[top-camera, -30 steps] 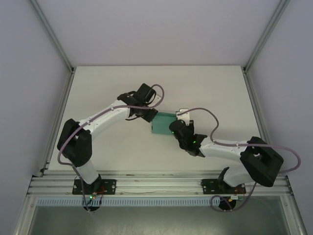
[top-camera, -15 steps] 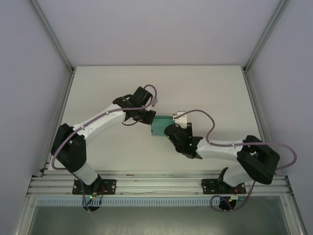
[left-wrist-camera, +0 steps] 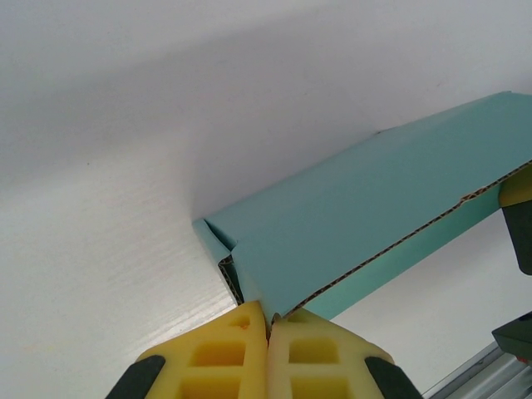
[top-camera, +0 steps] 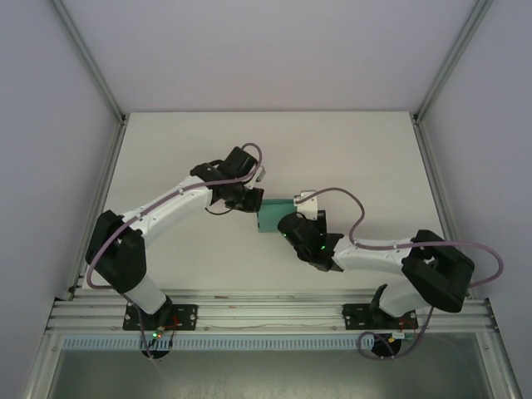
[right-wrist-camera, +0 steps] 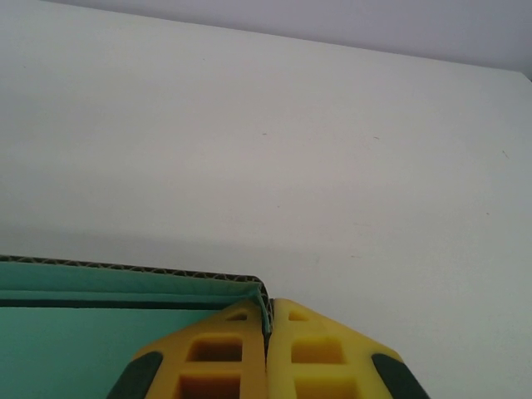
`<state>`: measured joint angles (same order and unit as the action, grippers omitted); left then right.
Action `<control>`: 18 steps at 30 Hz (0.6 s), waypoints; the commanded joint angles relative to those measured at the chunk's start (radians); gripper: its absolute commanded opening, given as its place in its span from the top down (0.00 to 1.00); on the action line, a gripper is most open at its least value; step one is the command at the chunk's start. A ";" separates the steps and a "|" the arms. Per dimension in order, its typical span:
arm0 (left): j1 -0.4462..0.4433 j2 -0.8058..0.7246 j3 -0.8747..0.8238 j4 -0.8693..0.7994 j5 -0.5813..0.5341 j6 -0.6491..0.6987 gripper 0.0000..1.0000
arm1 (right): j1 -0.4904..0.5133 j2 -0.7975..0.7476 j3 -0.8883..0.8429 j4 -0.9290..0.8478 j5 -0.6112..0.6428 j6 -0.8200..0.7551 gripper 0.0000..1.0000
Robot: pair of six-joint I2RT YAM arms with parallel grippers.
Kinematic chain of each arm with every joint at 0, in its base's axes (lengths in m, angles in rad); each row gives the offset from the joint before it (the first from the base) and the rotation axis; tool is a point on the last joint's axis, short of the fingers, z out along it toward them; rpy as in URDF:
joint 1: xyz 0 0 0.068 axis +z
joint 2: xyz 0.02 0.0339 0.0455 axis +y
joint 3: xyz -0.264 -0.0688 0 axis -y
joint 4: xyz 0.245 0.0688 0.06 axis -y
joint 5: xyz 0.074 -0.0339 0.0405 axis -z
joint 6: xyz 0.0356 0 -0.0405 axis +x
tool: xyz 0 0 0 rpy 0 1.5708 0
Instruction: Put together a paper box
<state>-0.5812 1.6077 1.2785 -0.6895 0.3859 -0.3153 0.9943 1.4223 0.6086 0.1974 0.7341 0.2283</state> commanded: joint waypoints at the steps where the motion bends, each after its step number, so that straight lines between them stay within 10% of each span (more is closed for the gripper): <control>1: -0.022 0.017 -0.069 0.046 0.077 -0.074 1.00 | 0.010 0.044 -0.061 -0.152 -0.091 0.031 1.00; 18: -0.040 0.020 -0.268 0.156 -0.083 -0.110 1.00 | 0.013 -0.065 -0.120 -0.073 -0.103 -0.006 0.88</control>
<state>-0.6067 1.5513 1.0782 -0.4145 0.3294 -0.4038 0.9962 1.3689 0.5400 0.2722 0.7082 0.2245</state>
